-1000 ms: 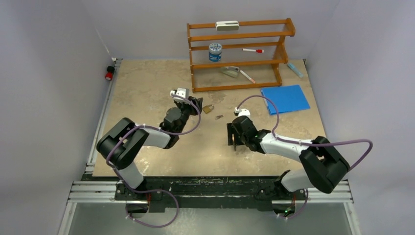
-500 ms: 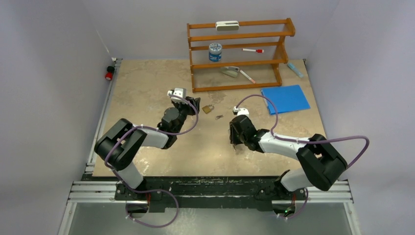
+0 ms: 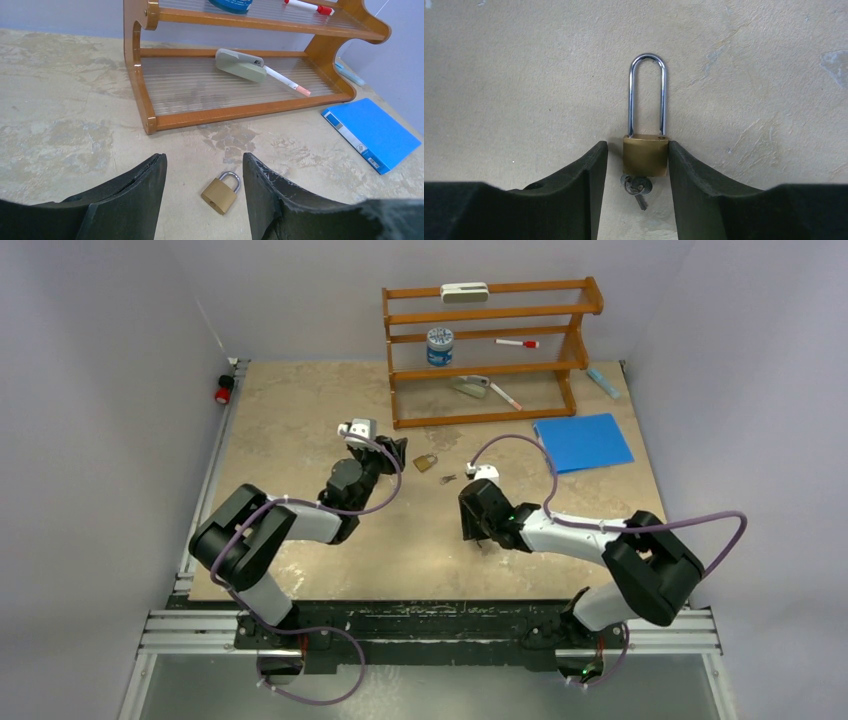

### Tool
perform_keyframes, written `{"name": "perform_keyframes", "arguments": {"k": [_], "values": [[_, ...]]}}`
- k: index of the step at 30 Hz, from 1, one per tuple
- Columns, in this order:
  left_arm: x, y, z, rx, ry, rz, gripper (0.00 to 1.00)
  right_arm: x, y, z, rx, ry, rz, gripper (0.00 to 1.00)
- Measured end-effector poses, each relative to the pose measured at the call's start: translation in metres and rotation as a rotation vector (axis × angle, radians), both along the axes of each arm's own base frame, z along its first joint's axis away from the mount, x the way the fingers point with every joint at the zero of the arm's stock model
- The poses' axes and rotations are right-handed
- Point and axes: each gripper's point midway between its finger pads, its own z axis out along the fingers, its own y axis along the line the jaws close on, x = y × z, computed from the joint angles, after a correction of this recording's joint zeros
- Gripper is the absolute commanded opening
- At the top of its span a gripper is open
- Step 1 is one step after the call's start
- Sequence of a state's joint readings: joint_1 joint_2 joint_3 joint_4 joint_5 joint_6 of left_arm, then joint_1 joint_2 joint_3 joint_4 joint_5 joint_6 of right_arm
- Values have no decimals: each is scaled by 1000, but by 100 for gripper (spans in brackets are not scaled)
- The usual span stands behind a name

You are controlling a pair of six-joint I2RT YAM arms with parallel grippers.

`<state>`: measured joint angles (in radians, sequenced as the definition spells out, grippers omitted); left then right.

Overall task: Lock with the key
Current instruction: Pick up the lock from the center of the board.

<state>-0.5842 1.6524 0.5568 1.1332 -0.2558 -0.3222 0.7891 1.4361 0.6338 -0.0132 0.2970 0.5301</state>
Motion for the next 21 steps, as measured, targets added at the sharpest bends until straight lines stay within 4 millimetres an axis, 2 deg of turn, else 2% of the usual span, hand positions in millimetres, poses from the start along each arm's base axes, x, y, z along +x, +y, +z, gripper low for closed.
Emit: {"name": "perform_keyframes", "arguments": {"k": [1,2,4,10,14,15,16,18,21], "values": [[0,1,0,0,-1,1,57,-1,0,-1,-11,5,0,42],[0,1,1,0,-1,1,57,0,0,-1,-24,7,-6,33],[0,1,0,0,0,2,57,1,1,-2,-43,10,-12,0],[0,3,1,2,9,-8,57,3,7,0,-33,15,-16,0],[2,7,9,-45,12,-47,59,-6,12,9,16,28,84,0],[4,9,10,-65,17,-69,60,-7,14,18,39,14,128,0],[5,10,12,-89,27,-97,65,-6,18,30,68,-12,175,0],[4,7,15,-133,47,-183,68,0,29,61,144,-87,267,0],[-7,-15,33,-199,57,-354,70,10,42,103,252,-182,386,0]]}}
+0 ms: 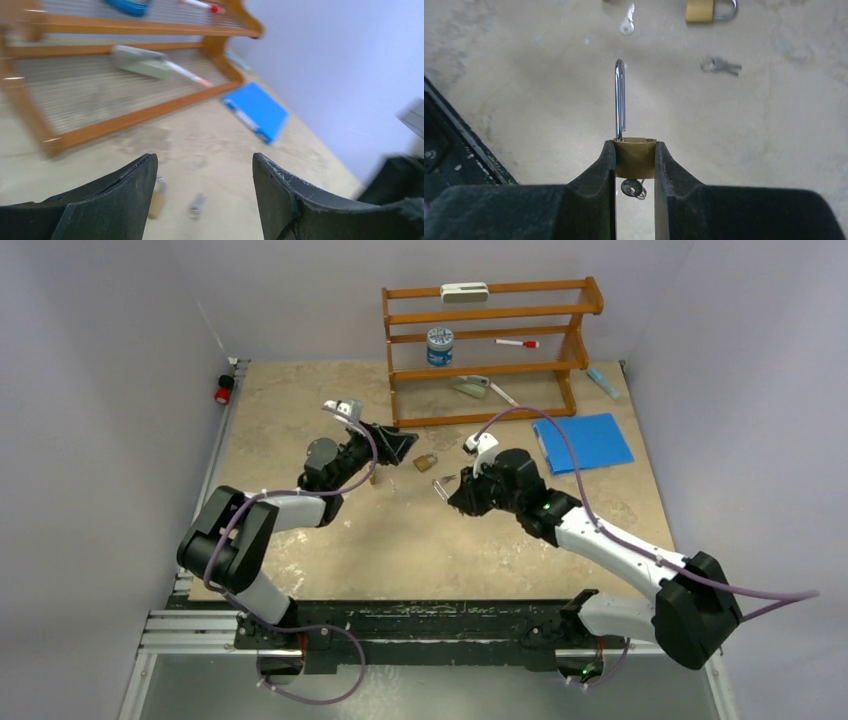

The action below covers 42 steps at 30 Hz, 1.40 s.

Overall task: Lock with the key
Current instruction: Pick up the lock from the center of the board.

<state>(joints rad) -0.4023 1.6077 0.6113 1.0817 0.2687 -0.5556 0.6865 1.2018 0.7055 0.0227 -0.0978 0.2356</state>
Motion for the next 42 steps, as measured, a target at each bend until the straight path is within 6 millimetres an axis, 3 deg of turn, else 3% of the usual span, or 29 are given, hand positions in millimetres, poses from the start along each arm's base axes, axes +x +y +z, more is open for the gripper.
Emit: {"name": "perform_keyframes", "arguments": {"k": [2,4,8,15,22,29,34,36,37,38,39,42], "values": [[-13,-17,13,-38,-2,-114,71,9,5,21,46,-51,58,0],[-25,-26,21,-60,5,-190,73,14,9,29,56,-73,99,0],[-42,-40,43,-85,19,-325,75,12,19,28,62,-70,183,0],[-84,-46,69,-92,-53,-506,76,5,23,32,115,-47,257,0],[-110,-49,62,-28,-91,-639,73,8,15,66,224,-94,284,0],[-114,-50,46,21,-65,-667,69,0,21,90,298,-113,374,0],[-116,-50,43,31,-66,-683,57,-6,24,92,317,-104,411,0],[-119,-51,43,34,-69,-695,45,-9,25,92,323,-99,423,0],[-121,-52,43,35,-71,-705,37,-9,25,93,324,-100,423,0],[-123,-53,43,36,-73,-715,23,-9,24,93,325,-99,423,0],[-126,-55,42,37,-73,-728,0,-8,24,93,325,-99,421,0],[-136,-58,43,41,-88,-775,0,-6,22,91,321,-96,412,0]]}}
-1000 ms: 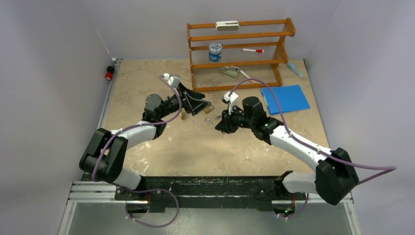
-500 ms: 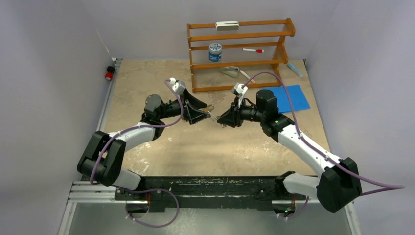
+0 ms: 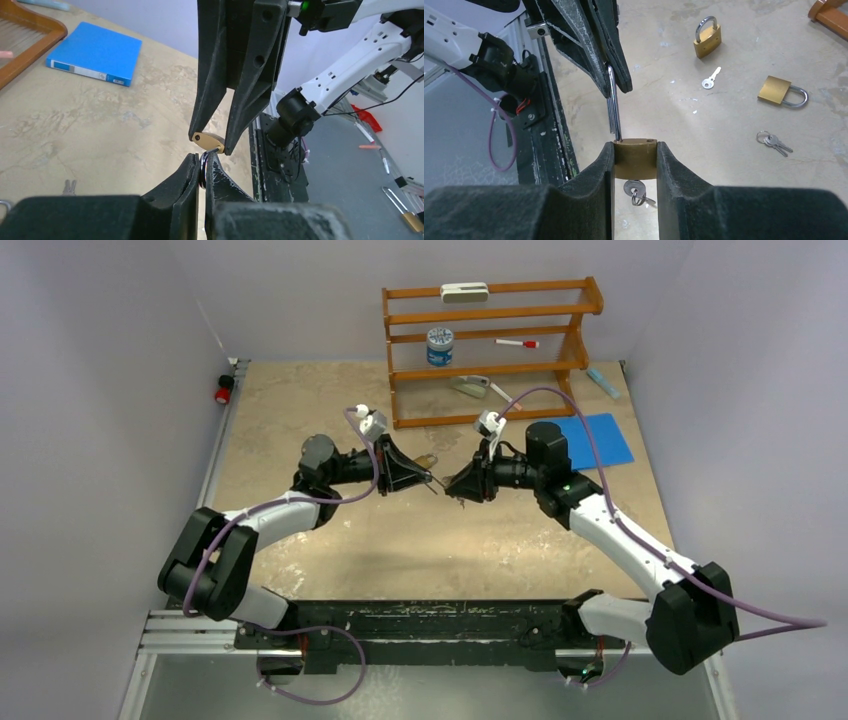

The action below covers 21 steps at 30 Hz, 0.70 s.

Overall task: Lock with the key
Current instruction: Pick up the lock from the center of the board.

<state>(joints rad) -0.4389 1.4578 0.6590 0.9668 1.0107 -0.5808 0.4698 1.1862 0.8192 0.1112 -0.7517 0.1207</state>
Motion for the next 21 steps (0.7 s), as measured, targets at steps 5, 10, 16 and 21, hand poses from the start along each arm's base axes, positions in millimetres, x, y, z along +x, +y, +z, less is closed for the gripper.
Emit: {"name": "perform_keyframes", "arguments": {"k": [5,10,16,21], "values": [[-5,-2,4,-10,-15,-23,0,0,-2,1,0,-1,-3,64],[-2,-2,8,-23,-22,-3,0,9,-7,14,1,-41,-68,99],[12,1,22,-78,-43,98,0,25,-25,52,60,-213,-233,99],[21,6,46,-178,-67,178,0,22,-36,66,155,-341,-297,98]]}}
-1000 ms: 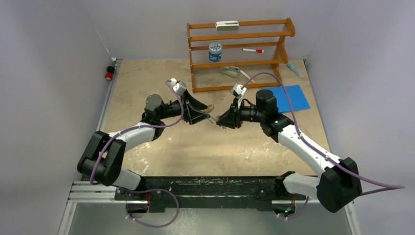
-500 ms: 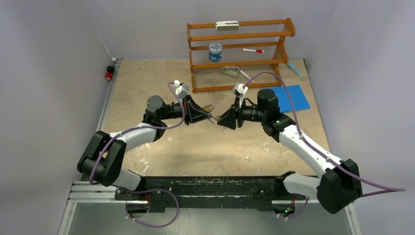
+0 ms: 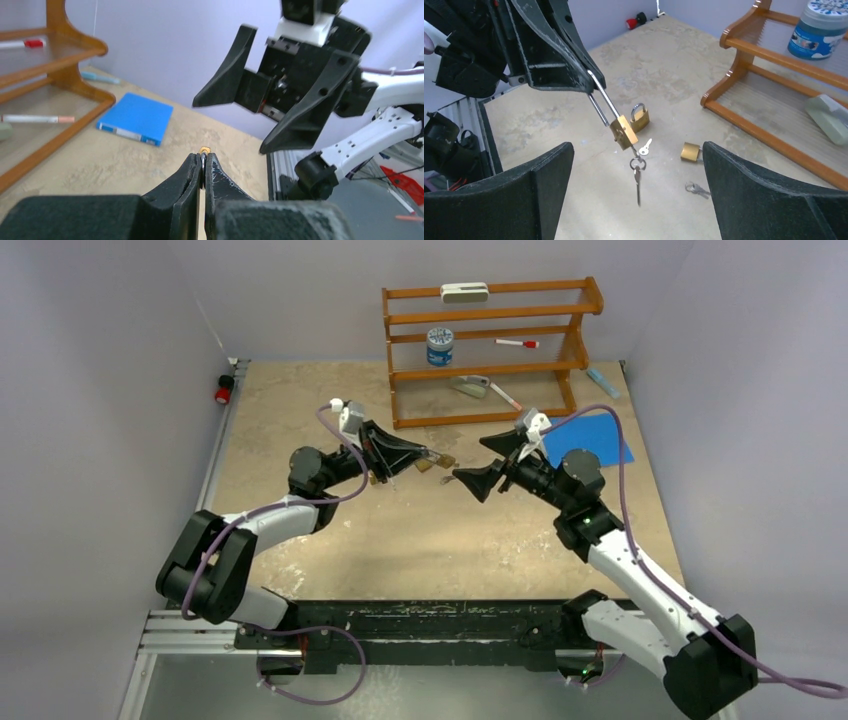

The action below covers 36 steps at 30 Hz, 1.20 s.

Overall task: Lock with the key
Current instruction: Pick up the lock from the center of the board, then lock the lock.

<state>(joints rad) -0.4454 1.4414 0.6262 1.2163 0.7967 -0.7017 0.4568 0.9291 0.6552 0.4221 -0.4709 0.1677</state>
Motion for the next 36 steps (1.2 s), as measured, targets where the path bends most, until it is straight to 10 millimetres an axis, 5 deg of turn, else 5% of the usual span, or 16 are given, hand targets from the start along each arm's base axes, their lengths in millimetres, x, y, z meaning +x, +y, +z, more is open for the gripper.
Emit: {"name": "perform_keyframes", "arguments": {"k": [8,21,30,36], "values": [[-5,8,41,-148,-62,18,0,6,23,-8,38,-16,135,88],[-7,11,45,-174,-59,15,0,-6,38,16,96,-136,276,70],[-8,11,46,-177,-63,14,0,-5,43,11,91,-123,309,23],[-10,12,50,-186,-75,8,0,-3,43,11,84,-110,322,0]]}}
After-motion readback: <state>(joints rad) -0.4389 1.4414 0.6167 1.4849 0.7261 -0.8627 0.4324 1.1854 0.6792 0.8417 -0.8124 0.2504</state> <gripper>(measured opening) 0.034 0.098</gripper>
